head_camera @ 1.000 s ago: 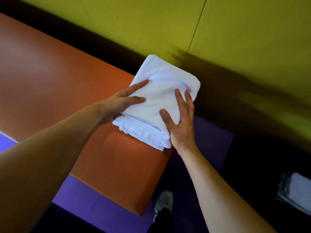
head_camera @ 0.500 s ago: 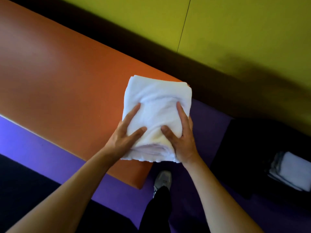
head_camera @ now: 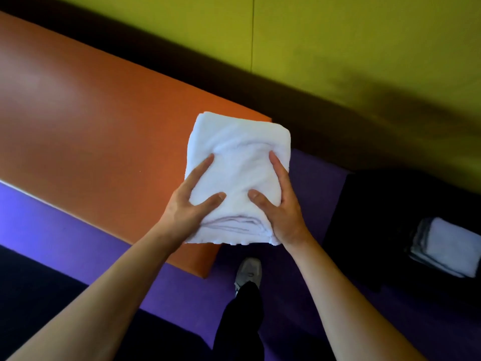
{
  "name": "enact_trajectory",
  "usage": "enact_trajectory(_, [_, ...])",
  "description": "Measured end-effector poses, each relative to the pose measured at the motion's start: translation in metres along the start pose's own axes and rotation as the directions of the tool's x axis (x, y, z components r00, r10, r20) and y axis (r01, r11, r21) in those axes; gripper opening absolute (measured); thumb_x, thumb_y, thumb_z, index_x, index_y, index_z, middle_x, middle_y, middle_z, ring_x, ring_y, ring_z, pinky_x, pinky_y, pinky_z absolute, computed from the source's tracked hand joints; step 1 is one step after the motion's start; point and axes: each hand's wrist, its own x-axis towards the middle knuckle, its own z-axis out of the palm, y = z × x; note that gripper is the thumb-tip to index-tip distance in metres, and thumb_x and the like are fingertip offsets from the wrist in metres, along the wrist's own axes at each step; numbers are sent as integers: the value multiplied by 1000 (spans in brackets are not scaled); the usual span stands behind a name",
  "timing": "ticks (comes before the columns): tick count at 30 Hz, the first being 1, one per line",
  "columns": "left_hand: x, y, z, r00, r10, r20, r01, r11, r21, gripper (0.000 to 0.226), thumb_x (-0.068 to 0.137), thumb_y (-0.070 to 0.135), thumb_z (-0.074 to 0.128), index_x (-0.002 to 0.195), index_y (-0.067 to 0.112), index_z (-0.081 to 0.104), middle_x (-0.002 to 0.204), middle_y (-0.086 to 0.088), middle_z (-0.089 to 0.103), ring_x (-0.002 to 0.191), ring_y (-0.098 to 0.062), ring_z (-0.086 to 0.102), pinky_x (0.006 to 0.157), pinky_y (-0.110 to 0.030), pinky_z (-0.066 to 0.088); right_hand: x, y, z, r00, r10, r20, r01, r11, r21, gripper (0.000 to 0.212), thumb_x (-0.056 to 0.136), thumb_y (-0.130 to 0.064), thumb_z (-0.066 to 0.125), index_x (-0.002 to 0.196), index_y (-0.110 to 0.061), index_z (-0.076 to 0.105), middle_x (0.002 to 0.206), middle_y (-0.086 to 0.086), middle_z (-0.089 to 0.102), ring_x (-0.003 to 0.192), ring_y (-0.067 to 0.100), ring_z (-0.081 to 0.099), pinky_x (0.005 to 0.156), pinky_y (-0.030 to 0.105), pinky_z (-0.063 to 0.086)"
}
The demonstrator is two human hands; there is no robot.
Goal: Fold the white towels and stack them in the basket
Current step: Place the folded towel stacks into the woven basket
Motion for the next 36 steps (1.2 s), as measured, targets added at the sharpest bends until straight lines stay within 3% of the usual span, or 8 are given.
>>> enact_trajectory(4, [-12, 7, 52, 996, 25, 87, -32, 996, 87, 65, 92, 22, 72, 145, 47, 45, 137, 26, 54, 116, 12, 56, 88, -7, 48, -41, 2, -48, 996, 25, -82, -20, 998, 65, 79, 89, -24, 75, 154, -39, 32, 154, -17, 42, 138, 8, 47, 110, 46, 47])
enact_trajectory(9, [-29, 17, 145, 983, 24, 184, -41, 995, 92, 65, 89, 27, 74, 141, 54, 46, 143, 22, 52, 126, 4, 53, 103, -23, 49, -90, 0, -137, 985, 26, -169, -16, 998, 56, 78, 89, -24, 73, 153, -42, 31, 156, -13, 39, 139, 10, 47, 108, 48, 48])
enact_trajectory(15, [-58, 29, 283, 969, 22, 246, -57, 989, 135, 65, 88, 31, 74, 140, 58, 44, 137, 22, 53, 116, 7, 58, 95, -19, 53, -158, -2, -264, 969, 10, -247, 6, 998, 63, 80, 88, -19, 72, 155, -36, 31, 150, -23, 43, 134, 1, 49, 102, 26, 50])
enact_trajectory(18, [-73, 32, 359, 957, 10, 291, -46, 992, 119, 67, 88, 31, 75, 139, 61, 44, 137, 20, 54, 120, 0, 59, 100, -31, 54, -194, -2, -333, 959, 22, -284, -6, 998, 57, 80, 88, -21, 71, 154, -40, 30, 149, -26, 42, 132, -5, 48, 98, 19, 50])
enact_trajectory(28, [-76, 8, 592, 897, 45, 440, -49, 999, -3, 67, 90, 31, 75, 142, 57, 42, 146, 11, 49, 129, -8, 55, 102, -36, 53, -267, 23, -552, 912, 17, -411, -50, 996, -70, 79, 82, -30, 70, 150, -47, 35, 151, -21, 44, 135, 4, 49, 106, 37, 49])
enact_trajectory(32, [-47, -29, 641, 890, 45, 454, -42, 999, -17, 66, 90, 32, 75, 142, 57, 42, 145, 11, 50, 127, -9, 56, 102, -37, 53, -256, 66, -597, 904, 25, -427, -66, 995, -80, 78, 79, -35, 70, 148, -52, 36, 153, -16, 43, 137, 9, 48, 110, 50, 45])
enact_trajectory(36, [3, -86, 655, 901, 43, 432, -58, 998, 23, 65, 90, 33, 74, 141, 59, 43, 143, 13, 50, 125, -7, 56, 102, -35, 53, -213, 137, -610, 907, 8, -421, -42, 997, -72, 79, 79, -37, 70, 149, -50, 36, 154, -15, 42, 136, 7, 49, 108, 46, 48])
